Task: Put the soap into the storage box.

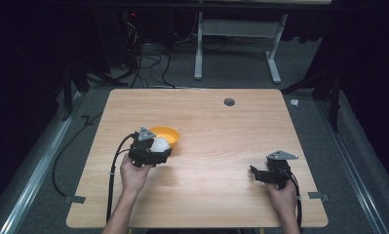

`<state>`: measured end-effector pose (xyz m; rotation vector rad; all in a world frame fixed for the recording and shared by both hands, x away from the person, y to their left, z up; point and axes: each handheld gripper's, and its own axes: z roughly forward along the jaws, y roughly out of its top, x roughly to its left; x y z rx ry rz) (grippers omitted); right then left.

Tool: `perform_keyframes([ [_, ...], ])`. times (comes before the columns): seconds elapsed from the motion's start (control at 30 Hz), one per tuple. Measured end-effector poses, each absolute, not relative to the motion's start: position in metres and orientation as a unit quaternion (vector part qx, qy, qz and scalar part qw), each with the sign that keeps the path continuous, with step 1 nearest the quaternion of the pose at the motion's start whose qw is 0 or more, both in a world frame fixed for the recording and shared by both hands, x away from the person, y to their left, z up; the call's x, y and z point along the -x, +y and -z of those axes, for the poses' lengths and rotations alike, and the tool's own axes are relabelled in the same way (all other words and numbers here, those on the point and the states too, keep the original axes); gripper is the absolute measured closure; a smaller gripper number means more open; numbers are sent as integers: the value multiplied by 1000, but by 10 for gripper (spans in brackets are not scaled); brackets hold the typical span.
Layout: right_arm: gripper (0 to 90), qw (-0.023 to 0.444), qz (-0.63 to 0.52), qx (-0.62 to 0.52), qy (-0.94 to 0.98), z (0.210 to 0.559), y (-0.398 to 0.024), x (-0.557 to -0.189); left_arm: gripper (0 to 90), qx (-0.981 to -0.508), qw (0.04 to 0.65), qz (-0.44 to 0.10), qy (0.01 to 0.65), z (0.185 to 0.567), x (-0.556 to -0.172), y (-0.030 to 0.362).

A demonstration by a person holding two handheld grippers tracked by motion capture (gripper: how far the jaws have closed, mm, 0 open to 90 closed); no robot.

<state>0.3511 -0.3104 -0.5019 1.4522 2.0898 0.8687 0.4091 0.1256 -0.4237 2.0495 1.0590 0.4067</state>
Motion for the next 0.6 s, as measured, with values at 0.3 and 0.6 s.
perform_keyframes([
  [0.3, 219, 224, -315, -526, 757, 502, -310, -351, 242, -803, 390, -154, 423, 421, -423, 127],
  [0.6, 219, 224, -315, -527, 757, 502, -310, -351, 243, -801, 377, -165, 434, 418, -435, 124],
])
